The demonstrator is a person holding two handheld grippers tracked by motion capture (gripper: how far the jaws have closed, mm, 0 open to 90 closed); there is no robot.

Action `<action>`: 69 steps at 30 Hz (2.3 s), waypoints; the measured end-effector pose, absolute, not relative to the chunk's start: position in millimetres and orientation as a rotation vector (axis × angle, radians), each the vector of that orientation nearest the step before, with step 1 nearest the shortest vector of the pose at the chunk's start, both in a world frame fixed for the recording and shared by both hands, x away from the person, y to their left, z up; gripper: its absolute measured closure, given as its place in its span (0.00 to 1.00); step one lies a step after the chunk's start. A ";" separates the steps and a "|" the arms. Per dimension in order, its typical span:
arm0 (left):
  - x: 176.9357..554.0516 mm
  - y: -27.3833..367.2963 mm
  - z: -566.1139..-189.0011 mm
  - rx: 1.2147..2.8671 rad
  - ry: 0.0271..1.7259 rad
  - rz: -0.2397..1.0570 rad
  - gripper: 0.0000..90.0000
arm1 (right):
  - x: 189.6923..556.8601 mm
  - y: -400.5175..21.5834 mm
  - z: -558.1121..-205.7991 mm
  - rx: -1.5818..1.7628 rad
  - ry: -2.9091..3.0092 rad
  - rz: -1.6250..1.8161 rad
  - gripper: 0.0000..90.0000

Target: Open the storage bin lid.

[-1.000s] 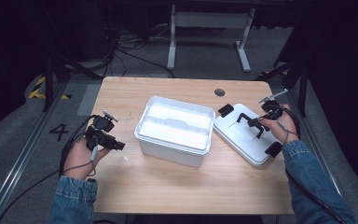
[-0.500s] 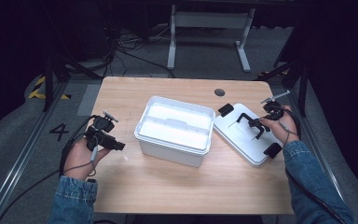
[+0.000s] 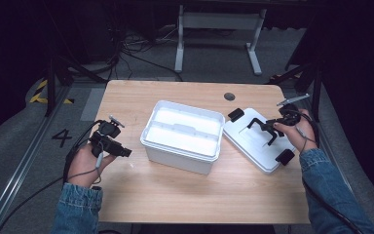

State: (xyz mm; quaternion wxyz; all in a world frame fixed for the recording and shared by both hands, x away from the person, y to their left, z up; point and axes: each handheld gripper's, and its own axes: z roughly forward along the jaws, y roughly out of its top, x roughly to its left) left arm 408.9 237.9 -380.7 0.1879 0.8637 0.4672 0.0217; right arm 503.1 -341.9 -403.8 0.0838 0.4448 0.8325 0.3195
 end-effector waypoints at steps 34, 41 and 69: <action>411.5 232.1 -382.0 2.449 1.306 0.064 0.51 | 401.5 -300.8 -352.6 1.021 2.584 1.166 0.60; 414.2 228.4 -382.9 2.445 1.307 0.042 0.51 | 382.2 -288.2 -362.7 1.001 2.627 1.146 0.60; 417.6 228.2 -385.5 2.452 1.308 0.040 0.51 | 353.0 -253.5 -430.1 0.941 2.733 1.099 0.59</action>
